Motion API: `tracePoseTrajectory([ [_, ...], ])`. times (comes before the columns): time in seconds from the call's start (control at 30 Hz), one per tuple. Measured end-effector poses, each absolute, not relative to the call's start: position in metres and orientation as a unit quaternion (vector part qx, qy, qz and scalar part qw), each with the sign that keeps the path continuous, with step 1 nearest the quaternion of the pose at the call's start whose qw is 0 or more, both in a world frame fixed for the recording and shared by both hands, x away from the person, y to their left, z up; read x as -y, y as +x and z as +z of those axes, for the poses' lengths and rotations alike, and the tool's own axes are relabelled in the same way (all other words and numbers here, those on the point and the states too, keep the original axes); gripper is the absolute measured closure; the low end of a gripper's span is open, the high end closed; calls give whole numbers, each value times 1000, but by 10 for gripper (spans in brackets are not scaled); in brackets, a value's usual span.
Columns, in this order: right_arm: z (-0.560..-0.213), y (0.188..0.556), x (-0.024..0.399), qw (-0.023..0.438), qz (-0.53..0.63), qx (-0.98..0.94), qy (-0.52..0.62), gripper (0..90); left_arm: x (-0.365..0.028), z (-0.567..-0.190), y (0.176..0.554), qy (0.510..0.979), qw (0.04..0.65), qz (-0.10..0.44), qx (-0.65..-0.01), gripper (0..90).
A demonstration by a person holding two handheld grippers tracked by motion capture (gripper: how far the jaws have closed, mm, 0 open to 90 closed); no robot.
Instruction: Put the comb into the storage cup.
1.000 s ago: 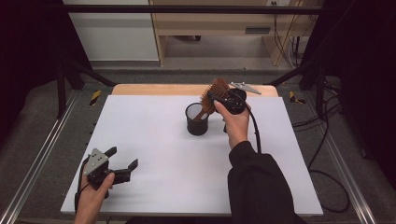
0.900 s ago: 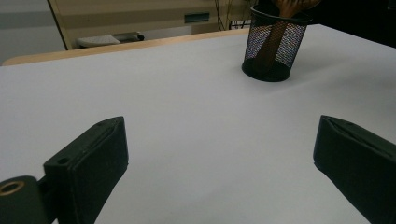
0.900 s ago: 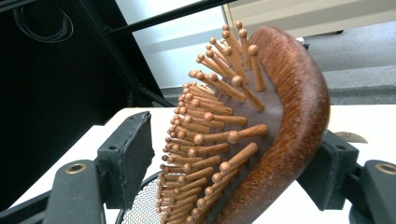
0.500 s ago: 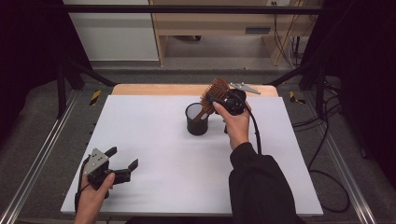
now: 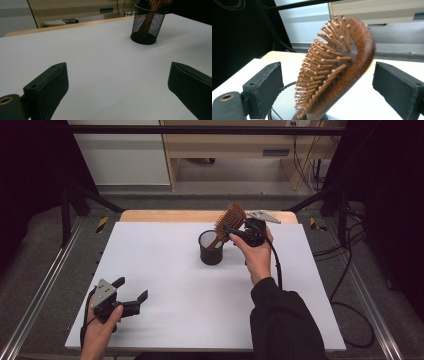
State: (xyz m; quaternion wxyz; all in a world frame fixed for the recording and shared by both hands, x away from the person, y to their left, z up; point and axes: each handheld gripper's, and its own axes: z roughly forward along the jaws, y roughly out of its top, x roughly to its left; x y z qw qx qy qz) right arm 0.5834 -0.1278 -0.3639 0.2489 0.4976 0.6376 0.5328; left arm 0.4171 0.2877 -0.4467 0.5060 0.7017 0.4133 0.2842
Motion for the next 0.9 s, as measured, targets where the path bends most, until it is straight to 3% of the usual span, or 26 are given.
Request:
tracePoseTrajectory([
  [0.43, -354, 552, 145, 264, 537, -648, 471, 76, -288, -446, 415, 696, 502, 299, -418, 35],
  [0.9, -348, 542, 158, 256, 548, -651, 457, 80, -291, -445, 414, 688, 505, 303, -424, 35],
])
